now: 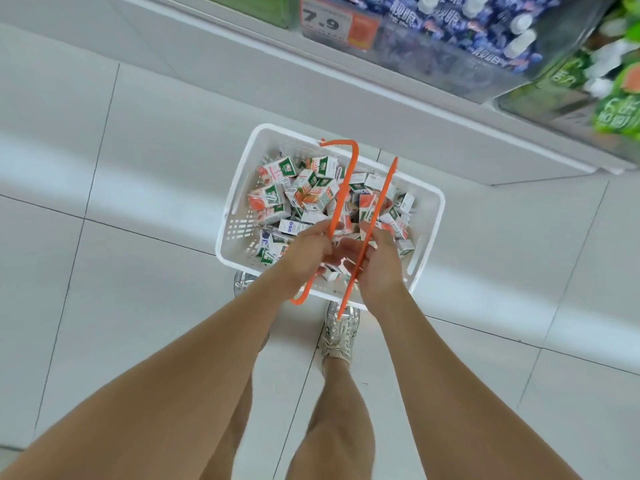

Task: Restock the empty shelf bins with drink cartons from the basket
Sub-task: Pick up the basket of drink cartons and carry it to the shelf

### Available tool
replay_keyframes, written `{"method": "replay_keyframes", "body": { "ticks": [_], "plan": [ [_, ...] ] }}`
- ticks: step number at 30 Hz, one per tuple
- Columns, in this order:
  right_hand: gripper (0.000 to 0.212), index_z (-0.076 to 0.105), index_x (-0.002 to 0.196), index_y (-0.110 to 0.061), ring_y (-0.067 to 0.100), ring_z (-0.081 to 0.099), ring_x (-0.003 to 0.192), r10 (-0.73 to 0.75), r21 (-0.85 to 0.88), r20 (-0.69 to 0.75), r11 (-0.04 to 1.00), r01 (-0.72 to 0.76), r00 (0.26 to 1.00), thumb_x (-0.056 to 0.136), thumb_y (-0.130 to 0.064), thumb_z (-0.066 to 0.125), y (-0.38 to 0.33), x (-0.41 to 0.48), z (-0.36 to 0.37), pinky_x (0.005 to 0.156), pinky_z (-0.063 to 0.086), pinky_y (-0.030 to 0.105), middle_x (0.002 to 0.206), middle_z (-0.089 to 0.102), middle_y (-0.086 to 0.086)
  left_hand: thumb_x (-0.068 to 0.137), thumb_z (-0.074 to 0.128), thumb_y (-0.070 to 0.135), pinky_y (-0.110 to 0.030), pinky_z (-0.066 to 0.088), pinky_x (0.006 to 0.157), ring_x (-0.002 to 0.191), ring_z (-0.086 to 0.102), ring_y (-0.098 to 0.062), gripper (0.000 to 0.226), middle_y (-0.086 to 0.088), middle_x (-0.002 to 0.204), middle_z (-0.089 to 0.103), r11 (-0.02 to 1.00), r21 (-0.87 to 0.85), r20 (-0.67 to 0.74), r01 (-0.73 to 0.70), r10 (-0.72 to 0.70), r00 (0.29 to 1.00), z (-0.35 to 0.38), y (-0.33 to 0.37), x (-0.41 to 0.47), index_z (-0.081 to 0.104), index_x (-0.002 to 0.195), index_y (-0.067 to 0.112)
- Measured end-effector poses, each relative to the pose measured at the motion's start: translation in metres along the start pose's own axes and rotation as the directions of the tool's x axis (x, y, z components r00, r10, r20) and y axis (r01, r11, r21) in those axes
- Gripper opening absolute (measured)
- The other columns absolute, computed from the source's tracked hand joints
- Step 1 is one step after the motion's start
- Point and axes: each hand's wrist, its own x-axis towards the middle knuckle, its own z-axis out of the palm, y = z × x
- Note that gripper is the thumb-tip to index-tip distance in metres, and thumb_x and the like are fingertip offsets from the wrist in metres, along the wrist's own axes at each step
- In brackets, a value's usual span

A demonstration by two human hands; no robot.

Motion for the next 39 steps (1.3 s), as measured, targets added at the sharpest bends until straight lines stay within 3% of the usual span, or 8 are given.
{"method": "replay_keyframes", "body": {
  "ticks": [2, 3, 7, 13, 18, 24, 30, 39],
  "plan": [
    [0.032, 0.068, 0.103, -0.017, 0.022, 0.063, 0.065, 0.017, -0.033, 0.000, 0.999, -0.017, 1.000, 0.100, -0.042, 0.048, -0.010, -0.006, -0.005, 0.063, 0.044, 0.030, 0.072, 0.068, 0.007, 0.091, 0.052, 0.009, -0.032, 0.043, 0.072, 0.088, 0.066, -0.024, 0.021, -0.012, 0.099, 0.073, 0.992, -0.122, -0.075, -0.012, 0.003, 0.997, -0.008, 0.005, -0.005, 0.067, 0.104, 0.016],
    [0.036, 0.065, 0.100, -0.015, 0.021, 0.058, 0.059, 0.036, -0.038, -0.012, 0.999, -0.036, 0.999, 0.100, -0.046, 0.046, -0.014, -0.011, -0.008, 0.060, 0.040, 0.030, 0.067, 0.063, 0.006, 0.095, 0.048, 0.014, -0.031, 0.041, 0.068, 0.082, 0.066, -0.024, 0.018, -0.011, 0.097, 0.074, 0.982, -0.189, -0.119, -0.025, 0.002, 0.993, -0.014, 0.006, -0.009, 0.066, 0.097, 0.015],
    [0.047, 0.059, 0.095, -0.016, 0.019, 0.051, 0.053, 0.058, -0.138, -0.026, 0.989, -0.061, 0.998, 0.096, -0.061, 0.047, -0.017, -0.040, -0.024, 0.061, 0.040, 0.031, 0.065, 0.057, 0.002, 0.098, 0.035, 0.021, -0.031, 0.036, 0.059, 0.056, 0.056, -0.022, 0.034, -0.015, 0.076, 0.069, 0.967, -0.248, -0.240, -0.057, -0.005, 0.971, -0.040, 0.001, -0.038, 0.066, 0.096, 0.006],
    [0.041, 0.061, 0.094, -0.013, 0.020, 0.049, 0.054, 0.052, -0.247, 0.053, 0.968, -0.037, 0.997, 0.099, -0.051, 0.045, -0.022, -0.111, 0.003, 0.061, 0.039, 0.032, 0.064, 0.058, 0.005, 0.096, 0.033, 0.026, -0.032, 0.040, 0.059, 0.055, 0.052, -0.019, 0.040, -0.007, 0.066, 0.062, 0.916, -0.371, -0.322, -0.153, 0.027, 0.946, -0.056, -0.014, -0.115, 0.068, 0.092, 0.006],
    [0.042, 0.062, 0.094, -0.014, 0.019, 0.050, 0.056, 0.061, -0.380, 0.131, 0.925, -0.007, 0.989, 0.099, -0.053, 0.045, -0.022, -0.202, 0.049, 0.060, 0.039, 0.032, 0.069, 0.057, 0.005, 0.096, 0.030, 0.029, -0.021, 0.042, 0.045, 0.052, 0.049, -0.016, 0.039, -0.007, 0.072, 0.061, 0.829, -0.507, -0.374, -0.236, 0.035, 0.927, -0.100, -0.019, -0.217, 0.062, 0.090, 0.008],
    [0.054, 0.064, 0.104, -0.012, 0.020, 0.049, 0.055, 0.049, -0.503, 0.243, 0.861, 0.082, 0.969, 0.081, -0.059, 0.050, -0.022, -0.324, 0.152, 0.058, 0.037, 0.032, 0.065, 0.056, 0.004, 0.101, 0.025, 0.031, -0.030, 0.037, 0.056, 0.058, 0.047, -0.016, 0.048, -0.007, 0.076, 0.063, 0.709, -0.610, -0.510, -0.354, -0.010, 0.860, -0.193, -0.026, -0.355, 0.068, 0.093, 0.010],
    [0.053, 0.063, 0.101, -0.011, 0.018, 0.043, 0.052, 0.076, -0.565, 0.376, 0.809, 0.163, 0.924, 0.095, -0.059, 0.042, -0.030, -0.441, 0.295, 0.054, 0.036, 0.030, 0.062, 0.049, 0.003, 0.102, 0.024, 0.043, -0.030, 0.031, 0.052, 0.056, 0.043, -0.015, 0.057, -0.004, 0.072, 0.062, 0.551, -0.680, -0.616, -0.483, -0.074, 0.784, -0.306, 0.002, -0.475, 0.069, 0.098, 0.007],
    [0.055, 0.068, 0.087, -0.010, 0.021, 0.047, 0.056, 0.140, -0.583, 0.634, 0.732, 0.352, 0.760, 0.093, -0.059, 0.044, -0.037, -0.563, 0.540, 0.058, 0.036, 0.032, 0.066, 0.051, 0.006, 0.103, 0.029, 0.047, -0.031, 0.027, 0.051, 0.052, 0.041, -0.014, 0.055, -0.004, 0.072, 0.062, 0.457, -0.594, -0.759, -0.662, -0.045, 0.649, -0.518, 0.074, -0.598, 0.067, 0.100, 0.007]
  ]
}}
